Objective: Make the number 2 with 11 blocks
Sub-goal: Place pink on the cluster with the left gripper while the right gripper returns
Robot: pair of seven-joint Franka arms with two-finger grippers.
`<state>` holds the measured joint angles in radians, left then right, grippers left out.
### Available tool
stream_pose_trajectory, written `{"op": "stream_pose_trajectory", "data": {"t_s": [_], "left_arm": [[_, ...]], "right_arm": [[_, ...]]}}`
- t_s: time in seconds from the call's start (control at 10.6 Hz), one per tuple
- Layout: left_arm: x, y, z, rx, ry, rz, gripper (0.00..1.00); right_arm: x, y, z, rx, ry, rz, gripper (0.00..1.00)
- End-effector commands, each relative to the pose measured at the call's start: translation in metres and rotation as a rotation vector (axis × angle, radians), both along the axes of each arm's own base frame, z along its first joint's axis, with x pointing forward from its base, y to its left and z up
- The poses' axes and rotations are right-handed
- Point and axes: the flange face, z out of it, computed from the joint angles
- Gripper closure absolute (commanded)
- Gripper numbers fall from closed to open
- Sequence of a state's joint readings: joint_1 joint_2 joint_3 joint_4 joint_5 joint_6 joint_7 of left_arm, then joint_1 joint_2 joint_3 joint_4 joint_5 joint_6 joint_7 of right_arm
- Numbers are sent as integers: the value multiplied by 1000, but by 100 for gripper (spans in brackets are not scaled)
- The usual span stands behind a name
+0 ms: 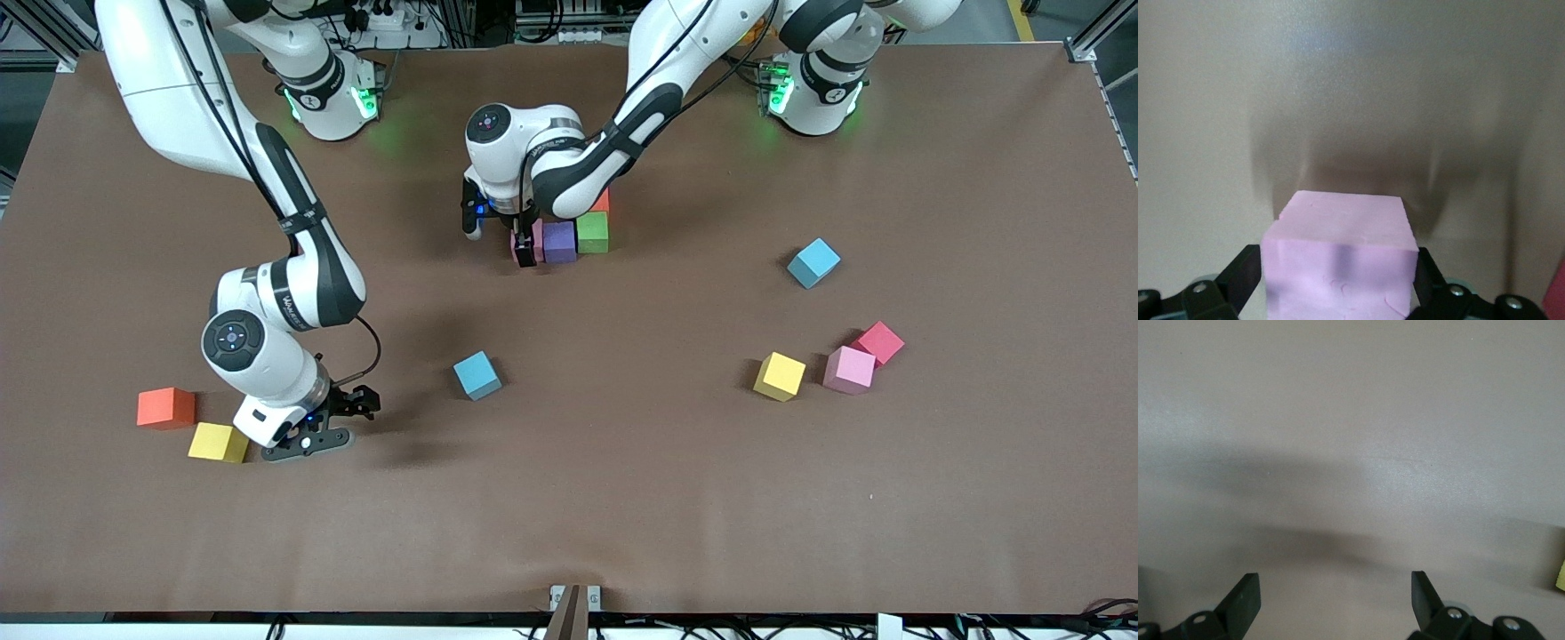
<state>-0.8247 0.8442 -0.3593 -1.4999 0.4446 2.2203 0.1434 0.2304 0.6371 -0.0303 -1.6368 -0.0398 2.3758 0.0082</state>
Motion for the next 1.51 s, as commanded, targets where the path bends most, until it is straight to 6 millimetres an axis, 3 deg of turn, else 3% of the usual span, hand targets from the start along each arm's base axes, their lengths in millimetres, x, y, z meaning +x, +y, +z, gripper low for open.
{"op": "stream_pose_trajectory", "data": {"t_s": [0.0, 0.57, 0.95, 1.23, 1.42], "left_arm": [[-1, 3, 17, 25, -16, 5, 0], [-22, 1, 57, 72, 3, 35, 0], [-14, 12, 109, 122, -41, 48, 0], [28, 55, 177, 167, -19, 193, 0], [69, 98, 221, 197, -35, 298, 0]], "right_arm": [[3, 2, -1, -3, -2, -6, 0], [3, 2, -1, -3, -2, -6, 0], [2, 4, -2, -4, -2, -1, 0], [-3, 29, -9, -41, -7, 70, 0], [-17, 80, -6, -39, -14, 156, 0]]}}
